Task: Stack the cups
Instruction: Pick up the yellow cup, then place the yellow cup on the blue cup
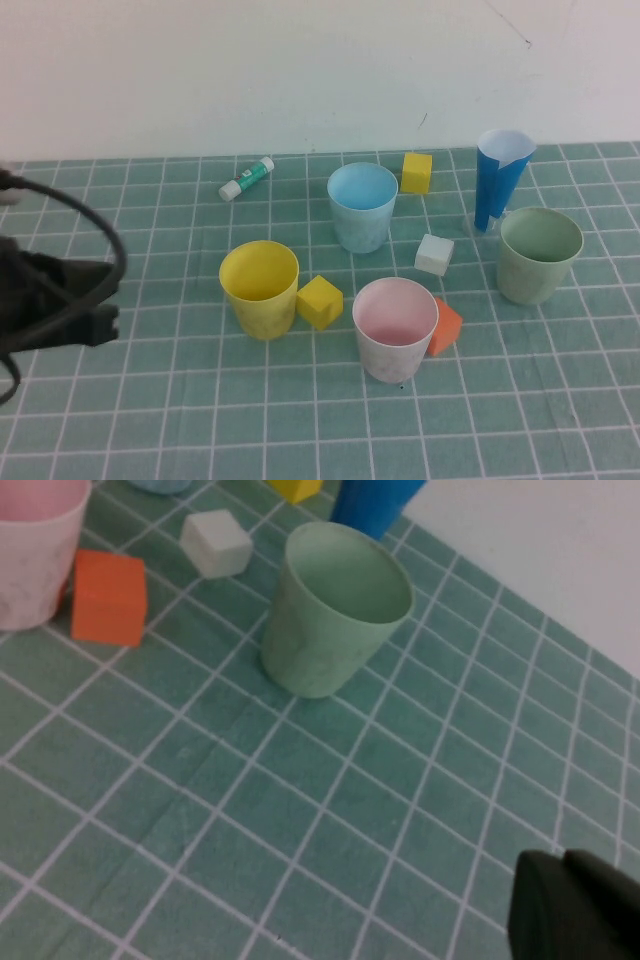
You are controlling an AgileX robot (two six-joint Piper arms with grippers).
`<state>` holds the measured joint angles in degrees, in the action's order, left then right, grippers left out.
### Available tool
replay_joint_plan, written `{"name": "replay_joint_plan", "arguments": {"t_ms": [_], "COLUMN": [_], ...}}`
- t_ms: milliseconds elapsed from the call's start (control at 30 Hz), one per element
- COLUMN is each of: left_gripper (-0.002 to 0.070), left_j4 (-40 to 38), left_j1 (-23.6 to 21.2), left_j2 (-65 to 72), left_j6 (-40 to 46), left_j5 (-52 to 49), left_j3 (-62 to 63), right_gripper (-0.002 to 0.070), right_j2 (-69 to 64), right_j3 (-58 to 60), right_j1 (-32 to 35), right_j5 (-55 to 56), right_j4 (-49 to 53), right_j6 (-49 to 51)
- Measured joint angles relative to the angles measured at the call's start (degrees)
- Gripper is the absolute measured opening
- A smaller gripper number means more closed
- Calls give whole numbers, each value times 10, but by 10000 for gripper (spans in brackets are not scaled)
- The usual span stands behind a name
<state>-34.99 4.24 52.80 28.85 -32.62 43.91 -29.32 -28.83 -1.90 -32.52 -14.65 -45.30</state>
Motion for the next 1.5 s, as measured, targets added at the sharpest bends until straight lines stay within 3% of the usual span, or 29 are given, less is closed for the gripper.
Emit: {"name": "replay_joint_plan", "arguments": {"t_ms": [133,267,367,500,600,733,800,867,1000,1067,1133,1233,1500], "left_gripper": [-2,-2,-2,12,113,375,445,462,395,305,153,48,17], "left_j4": [-87,-88,-44,65,125,139,140,140,139,139,138,136,108], "left_j1": [3,25,56,87,94,96,97,97,97,97,97,97,97], "left_j2": [95,172,229,312,360,406,425,443,485,502,513,515,496], "left_j6": [121,147,124,28,-12,-25,-25,-25,-25,-25,-25,-25,-54], "left_j5": [-20,-20,-21,-37,-75,-105,-106,-106,-106,-104,-99,-98,-128], "left_j3": [55,118,176,243,283,315,320,322,323,323,323,323,420], "right_gripper": [-2,-2,-2,-2,-2,-2,-2,-2,-2,-2,-2,-2,-2], "right_j2": [-15,-18,-18,-18,-18,-18,-18,-18,-18,-18,-18,-18,-18], "right_j3": [0,7,20,28,30,41,53,58,59,59,59,59,60], "right_j1": [0,0,0,0,0,0,0,0,0,0,0,0,0], "right_j5": [-3,-6,2,7,13,40,48,51,60,61,64,71,76], "right_j4": [-41,-48,-48,-48,-48,-48,-48,-48,-48,-48,-48,-49,-49], "right_j6": [-37,-49,-53,-55,-64,-67,-67,-67,-67,-68,-68,-69,-68]}}
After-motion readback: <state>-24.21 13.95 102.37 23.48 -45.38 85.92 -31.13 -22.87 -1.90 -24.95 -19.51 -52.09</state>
